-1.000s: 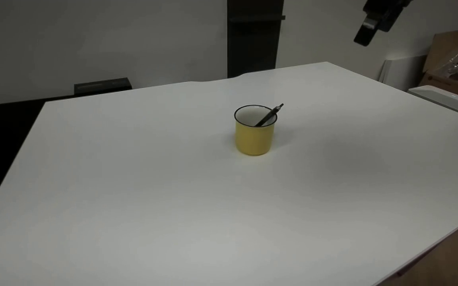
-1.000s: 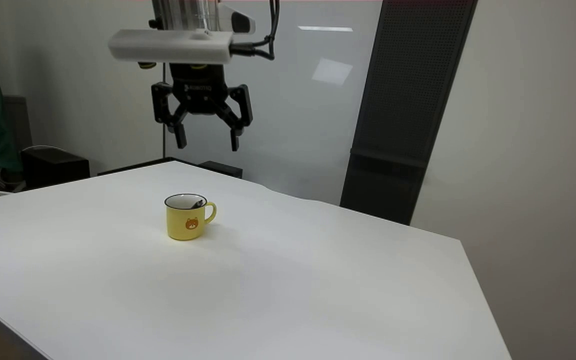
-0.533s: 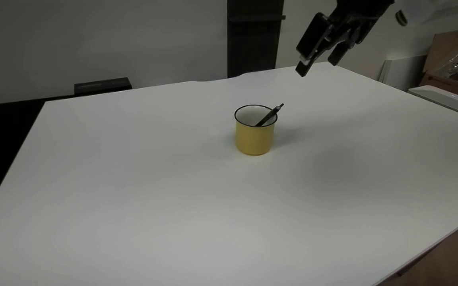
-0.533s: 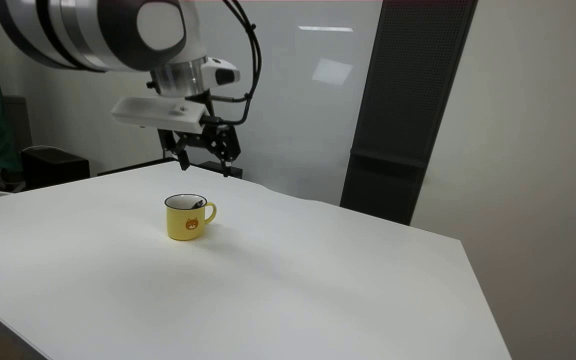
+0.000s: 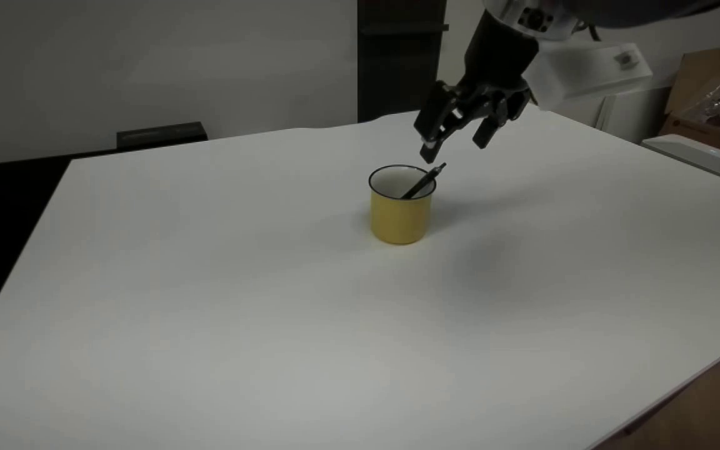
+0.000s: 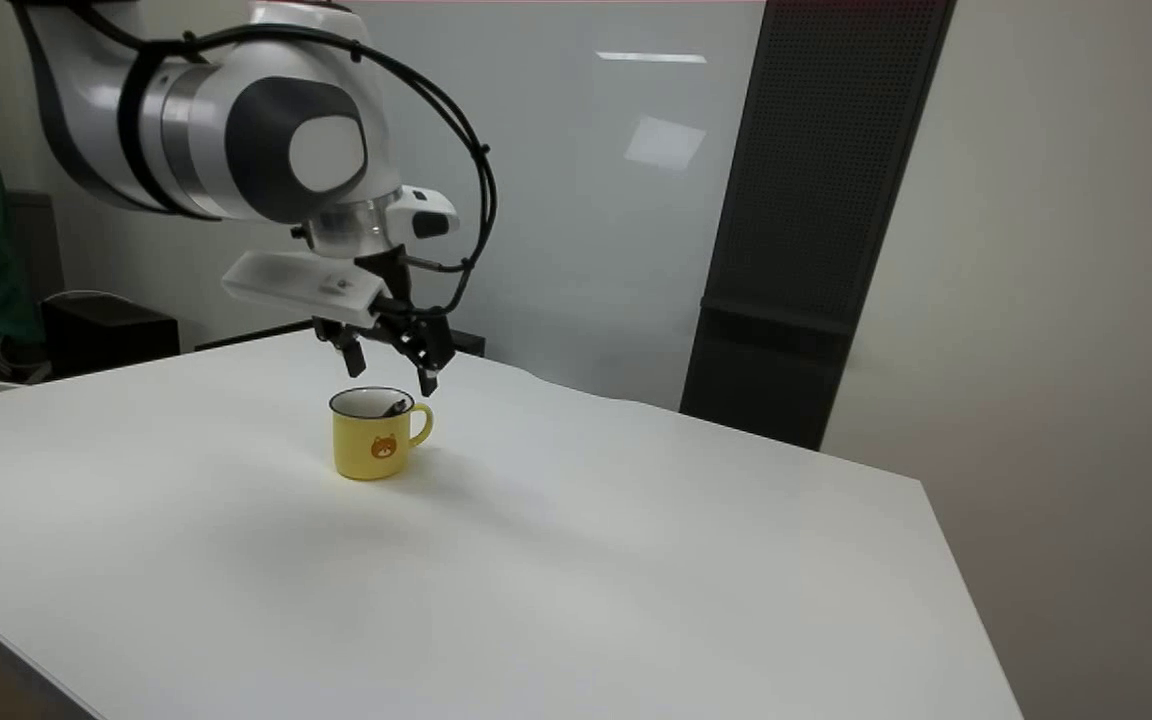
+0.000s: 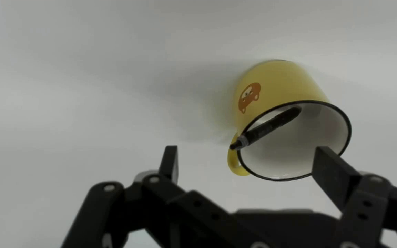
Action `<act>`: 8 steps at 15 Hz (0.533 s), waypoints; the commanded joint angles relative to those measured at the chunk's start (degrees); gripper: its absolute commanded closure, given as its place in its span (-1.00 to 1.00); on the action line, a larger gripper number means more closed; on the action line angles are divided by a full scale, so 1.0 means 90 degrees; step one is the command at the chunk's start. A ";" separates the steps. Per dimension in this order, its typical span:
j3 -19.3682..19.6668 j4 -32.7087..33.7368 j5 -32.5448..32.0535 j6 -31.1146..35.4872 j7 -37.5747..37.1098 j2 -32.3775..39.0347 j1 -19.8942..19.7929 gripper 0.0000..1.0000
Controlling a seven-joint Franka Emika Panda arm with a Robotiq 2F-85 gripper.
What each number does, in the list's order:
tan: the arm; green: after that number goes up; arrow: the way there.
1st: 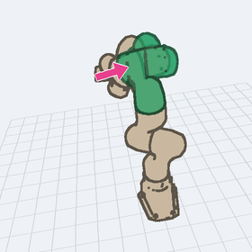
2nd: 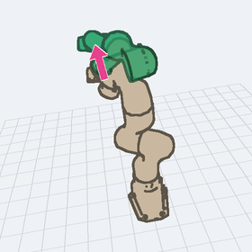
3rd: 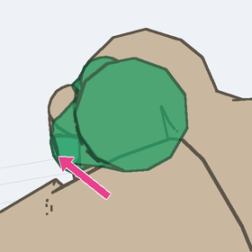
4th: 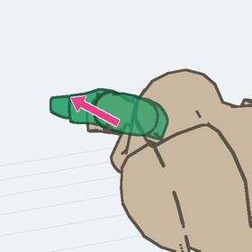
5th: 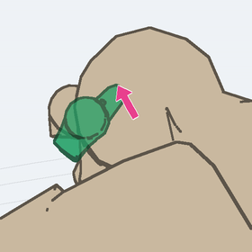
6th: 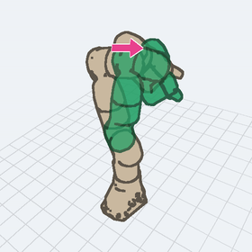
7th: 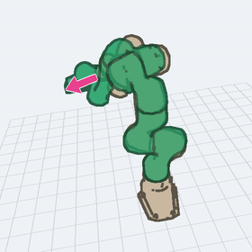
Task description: Remove the pen from the cup and put it on the table
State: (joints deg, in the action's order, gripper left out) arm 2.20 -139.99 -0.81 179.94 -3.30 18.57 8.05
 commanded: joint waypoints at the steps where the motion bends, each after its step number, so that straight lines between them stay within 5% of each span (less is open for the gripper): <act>1: -0.0153 0.0467 0.0244 -0.0077 -0.0279 0.0416 0.0070 -1.00; 4: -0.0196 0.0649 0.0378 -0.0137 -0.0315 0.0570 0.0081 -0.96; 5: -0.0183 0.0692 0.0408 -0.0133 -0.0352 0.0605 0.0090 -0.48; 8: -0.0233 0.0814 0.0513 -0.0123 -0.0355 0.0695 0.0002 -0.28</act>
State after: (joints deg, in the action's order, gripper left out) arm 0.51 -134.90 2.65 179.74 -4.55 23.71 8.59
